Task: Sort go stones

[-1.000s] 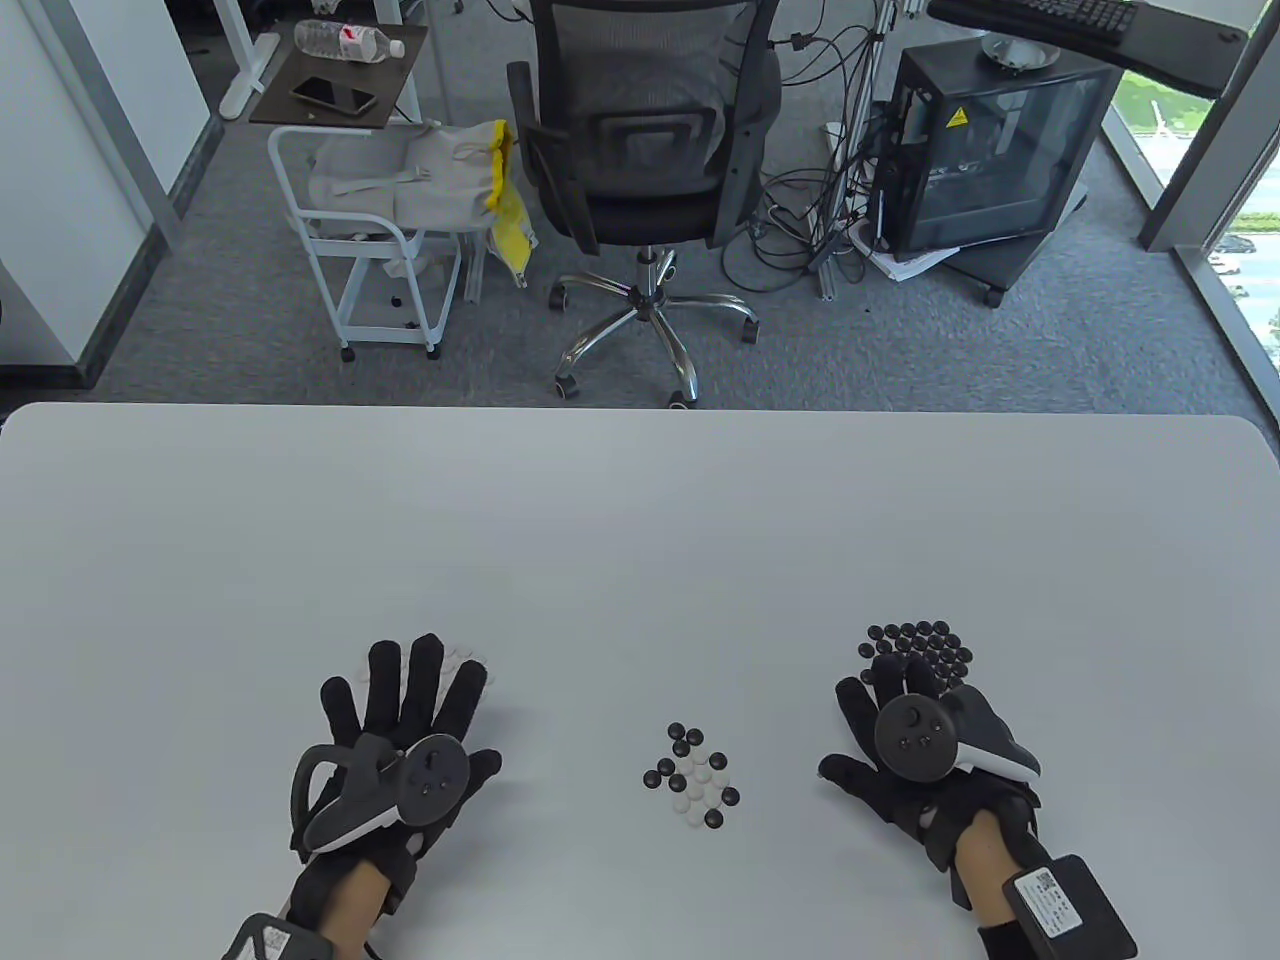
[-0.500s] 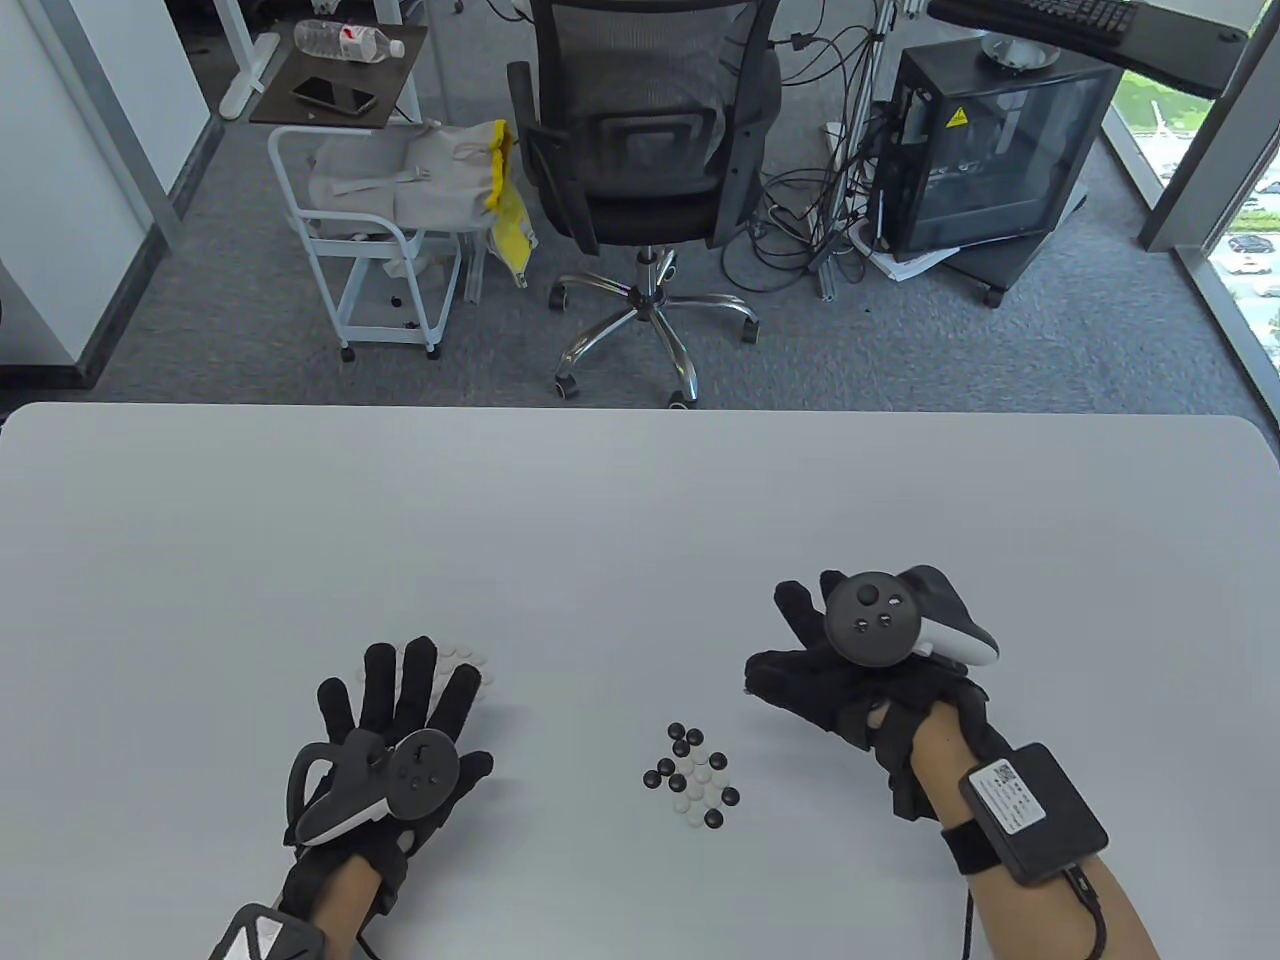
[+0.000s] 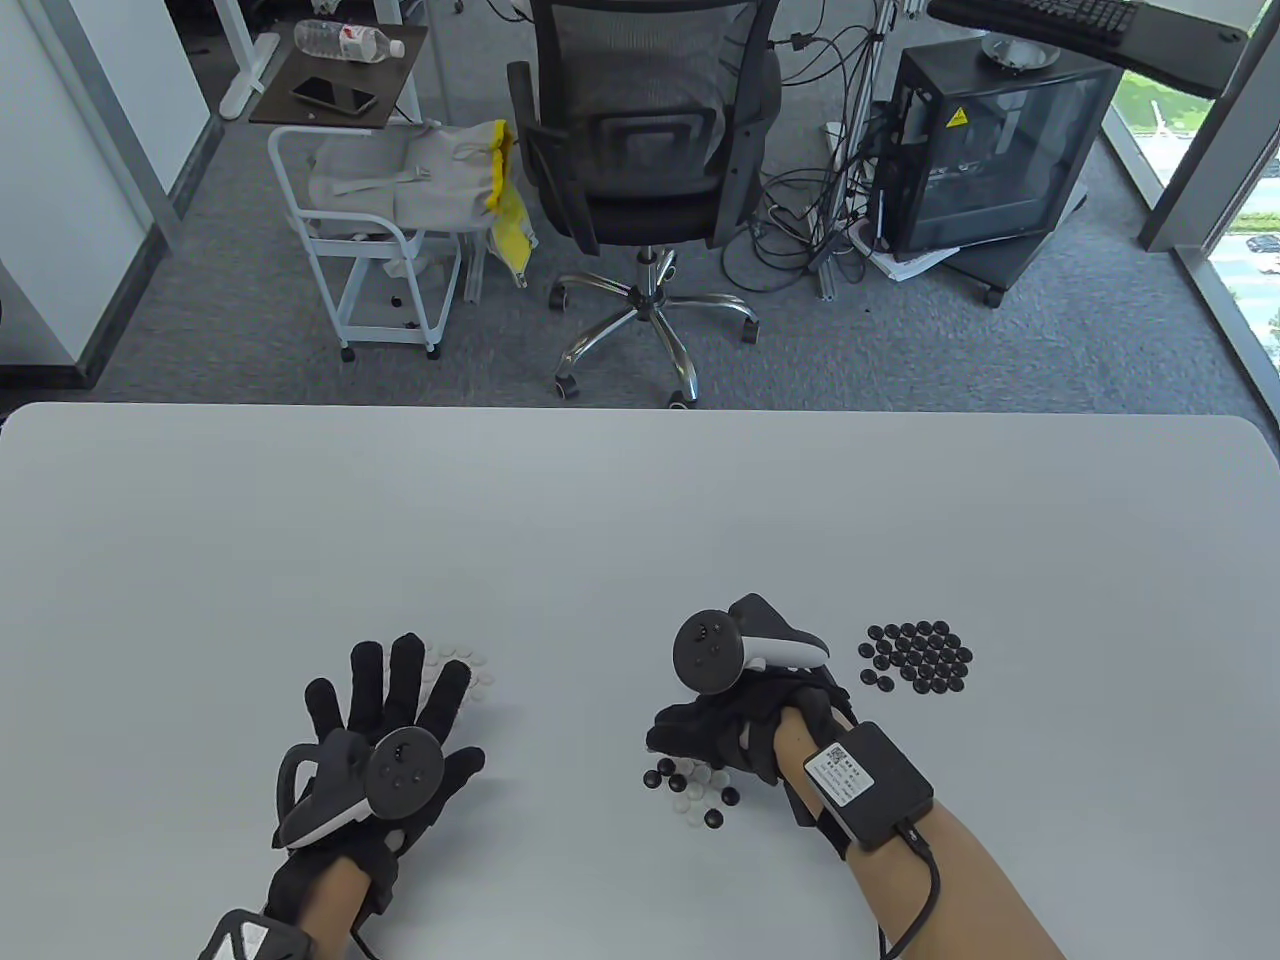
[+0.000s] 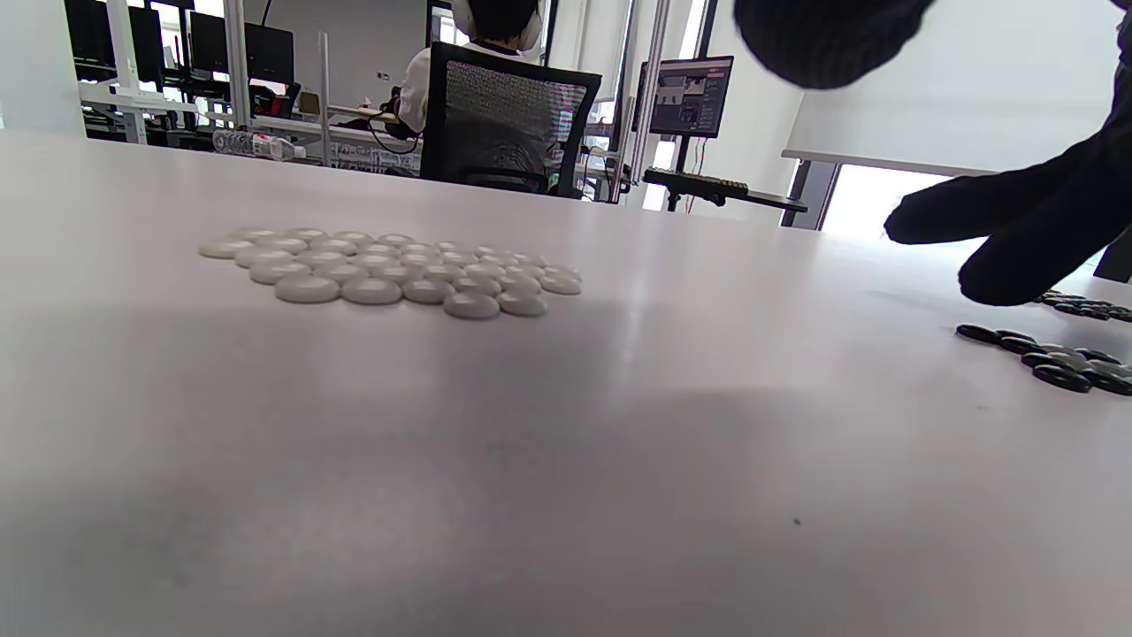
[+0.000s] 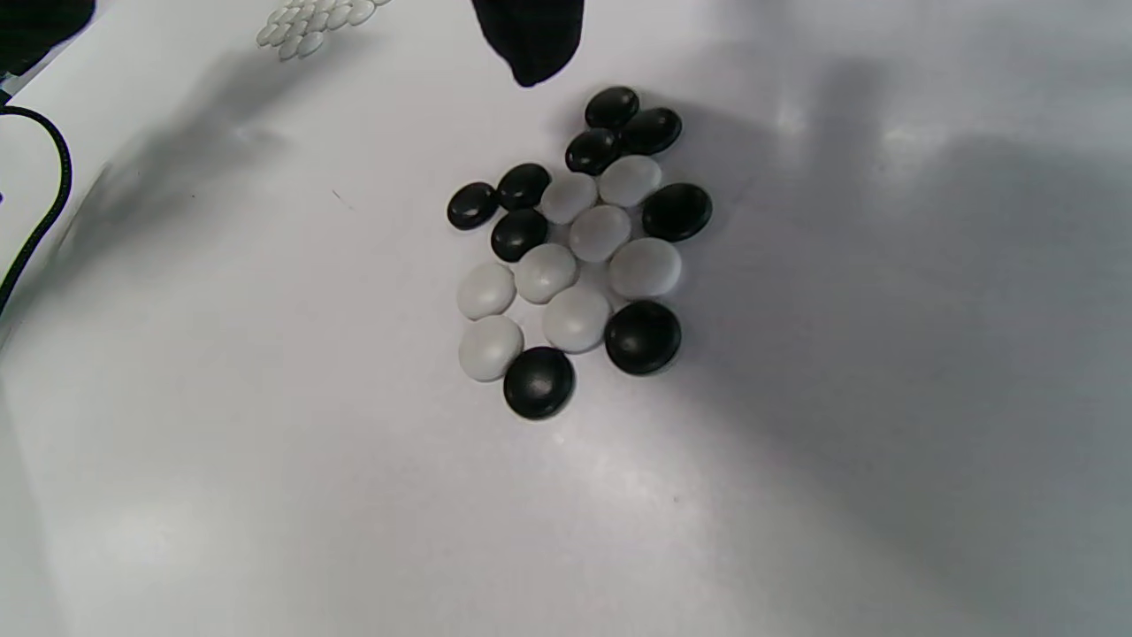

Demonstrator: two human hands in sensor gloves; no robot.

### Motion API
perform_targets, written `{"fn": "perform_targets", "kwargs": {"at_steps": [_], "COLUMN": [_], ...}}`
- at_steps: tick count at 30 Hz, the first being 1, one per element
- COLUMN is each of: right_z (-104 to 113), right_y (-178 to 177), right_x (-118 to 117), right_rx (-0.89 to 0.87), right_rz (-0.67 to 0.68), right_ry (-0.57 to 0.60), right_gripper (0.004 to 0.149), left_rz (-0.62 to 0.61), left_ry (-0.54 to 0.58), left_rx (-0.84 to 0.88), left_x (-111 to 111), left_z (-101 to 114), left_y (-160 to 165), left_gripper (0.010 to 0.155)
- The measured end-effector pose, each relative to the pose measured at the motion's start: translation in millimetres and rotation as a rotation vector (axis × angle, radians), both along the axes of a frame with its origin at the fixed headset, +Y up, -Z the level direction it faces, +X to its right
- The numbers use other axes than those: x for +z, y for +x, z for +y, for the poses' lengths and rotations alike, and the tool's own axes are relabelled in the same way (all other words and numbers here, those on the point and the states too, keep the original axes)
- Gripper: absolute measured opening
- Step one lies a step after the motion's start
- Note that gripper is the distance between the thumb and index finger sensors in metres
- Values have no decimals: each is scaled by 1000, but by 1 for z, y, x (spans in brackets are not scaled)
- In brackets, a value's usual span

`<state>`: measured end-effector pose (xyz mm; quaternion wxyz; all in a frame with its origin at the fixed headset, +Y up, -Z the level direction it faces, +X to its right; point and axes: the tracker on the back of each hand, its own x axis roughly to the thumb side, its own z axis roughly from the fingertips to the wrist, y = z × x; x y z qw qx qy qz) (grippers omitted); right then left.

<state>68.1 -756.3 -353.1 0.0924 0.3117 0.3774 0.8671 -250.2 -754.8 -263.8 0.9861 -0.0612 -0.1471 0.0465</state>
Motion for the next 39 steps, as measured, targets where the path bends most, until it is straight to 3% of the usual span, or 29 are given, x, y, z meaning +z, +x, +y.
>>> {"fn": "perform_targets", "kwargs": {"at_steps": [6,13,22,39], "right_z": [-15,-7,-5,-1], "right_y": [8,63,120,141], "right_x": [-14,-40,-46,-46], "right_rx": [20,153,218,283], "right_rz": [-75,-271,-429,-502], "right_ry": [-22,30,23,28], "right_gripper": [69,71,72,75], "left_rz": [-1,-2,-4,-4], "left_ry": [-5,-12,-27,-31], "left_rx": [-3,1,4,3], "left_x": [1,0,-1,-2], "left_z": [1,-1,-1,0], "left_y": [0,-1,-2,-2], "left_gripper": [79,79,79,79]}}
